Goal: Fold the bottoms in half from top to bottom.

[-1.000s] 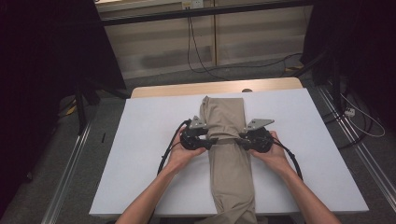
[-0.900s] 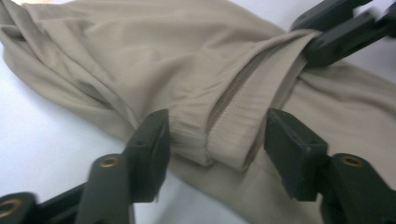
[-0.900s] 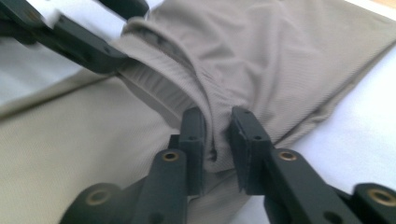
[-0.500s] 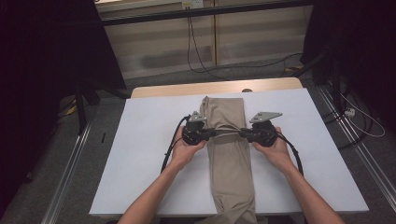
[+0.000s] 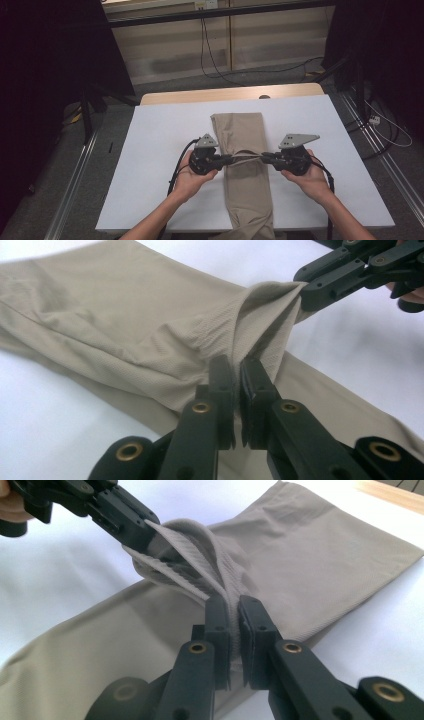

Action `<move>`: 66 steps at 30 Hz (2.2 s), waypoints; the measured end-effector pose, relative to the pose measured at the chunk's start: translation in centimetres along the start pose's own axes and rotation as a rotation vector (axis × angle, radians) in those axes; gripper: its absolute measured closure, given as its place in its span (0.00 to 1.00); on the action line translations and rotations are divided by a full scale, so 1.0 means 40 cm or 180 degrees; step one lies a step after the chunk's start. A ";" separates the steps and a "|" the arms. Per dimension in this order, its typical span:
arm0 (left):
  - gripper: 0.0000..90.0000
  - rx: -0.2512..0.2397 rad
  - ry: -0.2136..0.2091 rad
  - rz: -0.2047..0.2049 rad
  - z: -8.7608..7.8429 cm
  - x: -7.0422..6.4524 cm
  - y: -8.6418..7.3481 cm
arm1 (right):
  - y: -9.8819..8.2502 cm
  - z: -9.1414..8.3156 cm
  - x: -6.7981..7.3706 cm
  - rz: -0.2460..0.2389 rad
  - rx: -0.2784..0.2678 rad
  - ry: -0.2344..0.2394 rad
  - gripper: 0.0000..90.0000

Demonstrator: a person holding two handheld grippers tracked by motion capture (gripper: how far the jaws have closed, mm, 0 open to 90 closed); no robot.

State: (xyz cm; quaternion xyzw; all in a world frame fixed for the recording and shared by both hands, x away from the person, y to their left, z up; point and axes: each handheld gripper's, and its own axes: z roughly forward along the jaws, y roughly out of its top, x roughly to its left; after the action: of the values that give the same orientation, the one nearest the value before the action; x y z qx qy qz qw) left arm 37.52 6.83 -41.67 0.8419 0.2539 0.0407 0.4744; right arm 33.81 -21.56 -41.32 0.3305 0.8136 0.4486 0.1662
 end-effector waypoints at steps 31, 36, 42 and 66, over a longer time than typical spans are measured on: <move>0.92 0.0486 -0.0334 0.0540 -0.061 -0.217 -0.184 | -0.177 -0.089 0.250 -0.0240 0.0533 0.0393 0.83; 0.82 0.0518 -0.0433 0.0565 -0.072 -0.215 -0.175 | -0.172 -0.087 0.257 -0.0183 0.0546 0.0468 0.67; 0.43 0.0148 -0.0213 0.0387 -0.104 -0.182 -0.135 | -0.146 -0.107 0.232 0.0034 0.0230 0.0488 0.43; 0.18 -0.0175 0.0704 -0.0250 0.000 0.187 0.018 | 0.007 0.026 -0.112 0.0481 -0.0048 -0.0274 0.36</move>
State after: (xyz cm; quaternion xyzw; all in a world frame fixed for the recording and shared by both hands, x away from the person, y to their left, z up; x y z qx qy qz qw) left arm 44.28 9.99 -42.38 0.8083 0.3363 0.1217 0.4677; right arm 37.76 -23.89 -41.74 0.4087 0.7750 0.4513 0.1692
